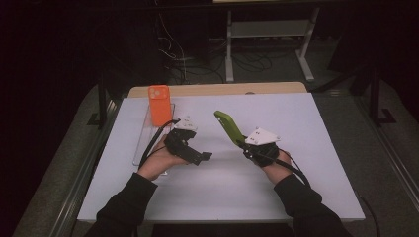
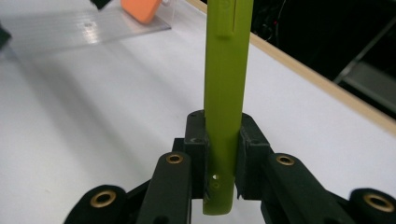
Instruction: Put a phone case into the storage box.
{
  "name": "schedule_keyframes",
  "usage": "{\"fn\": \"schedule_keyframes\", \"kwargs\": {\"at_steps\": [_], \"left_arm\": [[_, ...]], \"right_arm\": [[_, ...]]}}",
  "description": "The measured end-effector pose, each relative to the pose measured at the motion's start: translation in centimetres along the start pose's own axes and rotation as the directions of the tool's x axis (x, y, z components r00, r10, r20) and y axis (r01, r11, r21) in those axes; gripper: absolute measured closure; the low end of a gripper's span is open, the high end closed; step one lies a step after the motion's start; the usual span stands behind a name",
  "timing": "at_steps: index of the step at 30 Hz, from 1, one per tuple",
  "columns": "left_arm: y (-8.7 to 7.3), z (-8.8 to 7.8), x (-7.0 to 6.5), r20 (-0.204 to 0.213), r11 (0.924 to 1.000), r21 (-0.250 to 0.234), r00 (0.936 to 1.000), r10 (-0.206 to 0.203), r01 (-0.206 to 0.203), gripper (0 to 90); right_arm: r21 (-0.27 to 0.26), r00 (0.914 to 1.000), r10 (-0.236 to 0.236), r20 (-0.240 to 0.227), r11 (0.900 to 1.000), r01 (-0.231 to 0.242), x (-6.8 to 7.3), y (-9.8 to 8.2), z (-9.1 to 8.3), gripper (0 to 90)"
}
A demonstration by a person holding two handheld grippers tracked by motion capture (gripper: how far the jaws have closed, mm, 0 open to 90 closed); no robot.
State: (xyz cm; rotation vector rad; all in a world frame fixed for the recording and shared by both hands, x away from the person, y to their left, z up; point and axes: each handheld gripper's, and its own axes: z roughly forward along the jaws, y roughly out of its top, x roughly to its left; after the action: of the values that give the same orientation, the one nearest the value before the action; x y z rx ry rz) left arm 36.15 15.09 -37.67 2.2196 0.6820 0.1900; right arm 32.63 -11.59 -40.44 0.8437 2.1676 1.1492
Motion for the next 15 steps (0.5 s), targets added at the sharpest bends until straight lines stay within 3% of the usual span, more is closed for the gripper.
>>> {"fn": "schedule_keyframes", "kwargs": {"at_steps": [2, 3, 6, 10, 13, 14, 15], "left_arm": [[0.0, -0.1, 0.1, -0.004, 1.0, 0.003, 1.0, 0.004, -0.004, 0.0], [0.0, 0.0, 0.1, -0.005, 0.9999, -0.008, 0.9999, -0.015, 0.015, 0.0], [0.0, 0.0, 0.2, -0.012, 0.9994, -0.014, 0.9994, -0.032, 0.032, 0.0], [0.2, -0.2, 0.3, -0.015, 0.9959, -0.057, 0.9974, -0.071, 0.07, 0.0], [0.7, -0.4, 0.4, -0.007, 0.9901, -0.097, 0.9948, -0.102, 0.101, 0.0], [1.0, -0.4, 0.3, -0.003, 0.9884, -0.107, 0.9941, -0.109, 0.108, 0.0], [1.2, -0.3, 0.3, -0.003, 0.9887, -0.111, 0.9948, -0.102, 0.101, 0.0]], "right_arm": [[-0.001, 0.9992, 0.034, -0.022, 0.999, -0.034, -0.4, 0.0, 0.0, 76.1], [0.003, 0.9973, 0.065, -0.034, 0.998, -0.065, -0.6, 0.0, 0.0, 76.0], [0.003, 0.9867, 0.149, -0.065, 0.989, -0.149, -0.9, -0.2, 0.1, 76.1], [0.012, 0.9604, 0.261, -0.098, 0.965, -0.261, -1.5, -0.5, 0.3, 76.0], [0.015, 0.9317, 0.342, -0.122, 0.939, -0.343, -1.6, -0.7, 0.3, 76.1], [0.018, 0.9259, 0.357, -0.125, 0.934, -0.357, -1.5, -0.7, 0.3, 76.0], [0.017, 0.9275, 0.354, -0.122, 0.935, -0.354, -1.4, -0.7, 0.4, 76.1]]}}
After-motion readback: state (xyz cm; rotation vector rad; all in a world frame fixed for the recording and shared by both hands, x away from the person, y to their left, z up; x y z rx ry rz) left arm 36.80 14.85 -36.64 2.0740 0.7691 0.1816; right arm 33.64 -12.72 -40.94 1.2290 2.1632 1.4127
